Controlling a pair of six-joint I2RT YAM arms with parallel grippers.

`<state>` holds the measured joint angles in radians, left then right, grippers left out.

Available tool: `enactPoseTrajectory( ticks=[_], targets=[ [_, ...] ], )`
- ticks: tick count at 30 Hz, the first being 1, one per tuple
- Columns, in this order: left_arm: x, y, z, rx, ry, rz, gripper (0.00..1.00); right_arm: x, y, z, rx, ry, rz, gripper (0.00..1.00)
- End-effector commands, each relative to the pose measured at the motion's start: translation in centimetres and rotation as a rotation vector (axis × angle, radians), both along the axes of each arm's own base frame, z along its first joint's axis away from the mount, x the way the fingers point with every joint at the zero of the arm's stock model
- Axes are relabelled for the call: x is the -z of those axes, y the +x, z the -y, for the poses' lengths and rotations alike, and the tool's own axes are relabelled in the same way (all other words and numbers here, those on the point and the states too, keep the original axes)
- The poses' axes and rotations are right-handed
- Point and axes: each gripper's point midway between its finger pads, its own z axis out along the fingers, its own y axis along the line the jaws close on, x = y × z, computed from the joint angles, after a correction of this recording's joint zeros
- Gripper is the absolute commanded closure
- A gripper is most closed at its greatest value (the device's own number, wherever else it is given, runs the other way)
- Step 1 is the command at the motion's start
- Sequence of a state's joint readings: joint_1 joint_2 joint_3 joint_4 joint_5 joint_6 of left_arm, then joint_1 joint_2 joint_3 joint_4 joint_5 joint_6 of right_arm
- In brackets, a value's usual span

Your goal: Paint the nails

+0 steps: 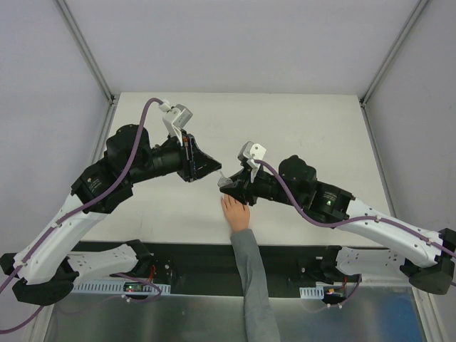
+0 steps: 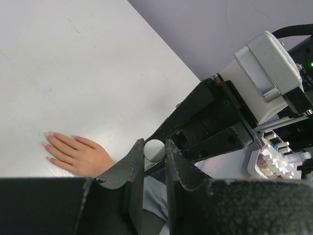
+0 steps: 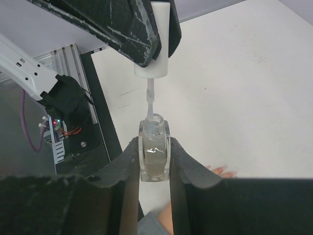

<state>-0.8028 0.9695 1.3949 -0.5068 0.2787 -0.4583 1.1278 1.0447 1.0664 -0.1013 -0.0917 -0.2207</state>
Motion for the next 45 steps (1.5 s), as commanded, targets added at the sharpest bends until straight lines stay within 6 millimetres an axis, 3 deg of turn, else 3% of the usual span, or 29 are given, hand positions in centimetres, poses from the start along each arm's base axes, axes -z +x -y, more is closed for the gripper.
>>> enactPoseTrajectory(
  ticks=[1,9,15,16,21,23,28,32,34,39,45],
  targets=[
    [-2.2,-0.1,-0.7,-0.011,-0.043,0.061,1.0,-2.7,0.1,0.1,0.003,0.091,0.031,1.0],
    [-1.6,0.6,-0.8,-0.031,-0.021,0.062,1.0,-2.5,0.3,1.9,0.052,0.097,0.048,1.0],
    [1.1,3.1,-1.8,-0.085,0.016,0.004,1.0,-1.0,2.1,6.5,0.234,0.089,0.074,1.0],
    [2.0,3.5,-1.9,-0.092,0.033,-0.01,1.0,-0.4,3.1,7.7,0.305,0.076,0.08,0.99],
    [6.5,6.2,-1.4,-0.064,0.075,-0.096,1.0,-0.7,5.4,12.6,0.499,0.073,0.118,1.0],
    [9.9,7.3,-0.8,-0.056,0.111,-0.162,1.0,-1.0,6.7,14.4,0.579,0.068,0.133,1.0],
    [16.0,10.3,-0.3,-0.073,0.157,-0.221,1.0,-2.0,9.4,17.4,0.695,0.045,0.166,1.0],
    [21.6,11.5,0.3,-0.066,0.2,-0.337,1.0,-3.1,11.0,18.8,0.731,0.037,0.171,1.0],
    [23.3,11.5,0.4,-0.057,0.214,-0.368,1.0,-3.9,11.5,19.4,0.737,0.036,0.174,0.99],
    [25.4,12.8,1.0,-0.08,0.212,-0.388,1.0,-4.2,12.5,20.4,0.753,-0.01,0.187,0.99],
    [28.9,12.6,0.7,-0.128,0.231,-0.495,1.0,-3.7,13.0,20.2,0.754,-0.041,0.186,1.0]
  ],
)
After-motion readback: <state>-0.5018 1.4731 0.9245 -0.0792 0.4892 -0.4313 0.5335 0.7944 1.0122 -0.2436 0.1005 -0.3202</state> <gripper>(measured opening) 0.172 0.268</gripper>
